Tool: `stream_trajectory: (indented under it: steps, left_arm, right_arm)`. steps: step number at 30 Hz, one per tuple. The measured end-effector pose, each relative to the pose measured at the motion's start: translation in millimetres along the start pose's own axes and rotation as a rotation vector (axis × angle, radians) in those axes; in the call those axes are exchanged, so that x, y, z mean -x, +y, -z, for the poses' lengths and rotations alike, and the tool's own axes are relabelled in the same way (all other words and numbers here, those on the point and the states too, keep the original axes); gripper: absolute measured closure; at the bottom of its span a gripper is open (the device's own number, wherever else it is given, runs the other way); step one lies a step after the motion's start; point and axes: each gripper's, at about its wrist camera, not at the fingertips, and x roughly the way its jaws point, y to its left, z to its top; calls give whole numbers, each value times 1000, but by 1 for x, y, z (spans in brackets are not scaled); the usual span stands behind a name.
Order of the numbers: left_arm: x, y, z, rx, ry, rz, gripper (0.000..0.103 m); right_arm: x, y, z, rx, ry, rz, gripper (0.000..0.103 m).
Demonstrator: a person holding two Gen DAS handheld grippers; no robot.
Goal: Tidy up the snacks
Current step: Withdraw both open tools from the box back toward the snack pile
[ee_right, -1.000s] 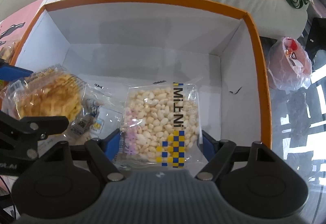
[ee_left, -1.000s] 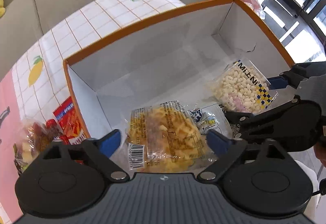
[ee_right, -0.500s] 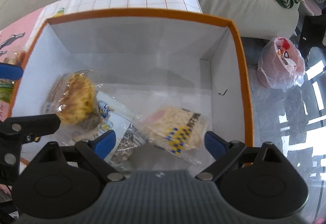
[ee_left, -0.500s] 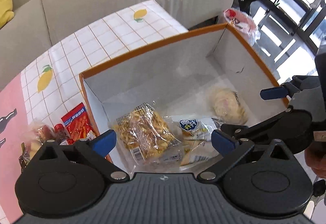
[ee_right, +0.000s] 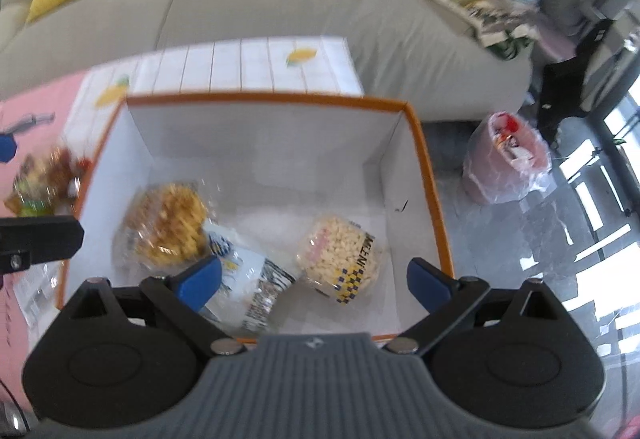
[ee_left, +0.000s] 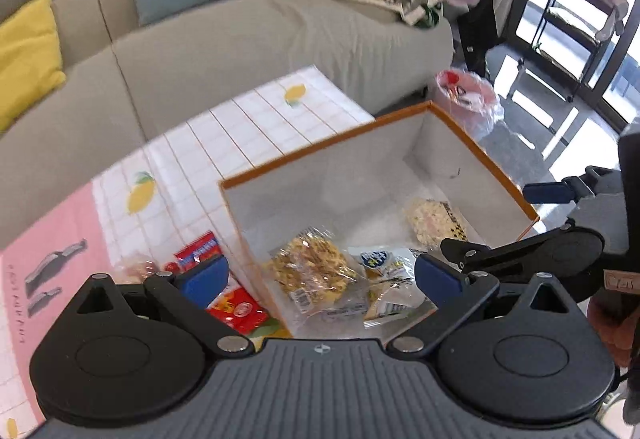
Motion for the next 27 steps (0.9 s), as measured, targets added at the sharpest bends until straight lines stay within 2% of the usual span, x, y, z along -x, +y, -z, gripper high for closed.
stream_trajectory:
  steps: [5, 9, 15, 20, 27]
  left_arm:
    - [37, 9, 15, 27, -86, -30, 0]
    - [61, 20, 32, 52, -144, -82, 0]
    - [82, 50, 66, 130, -186, -146, 0]
    - [101, 75, 96, 209, -225, -208, 0]
    - [113, 100, 136, 269, -251, -229, 0]
  right_arm:
    - [33, 23, 16, -40, -128, 2, 6]
    - [53, 44, 29, -69, -201, -14, 6]
    - [83, 79, 49, -105, -303, -43, 6]
    - [91, 114, 65, -72, -349, -30, 6]
    - [87, 151, 85, -28, -352, -83, 6]
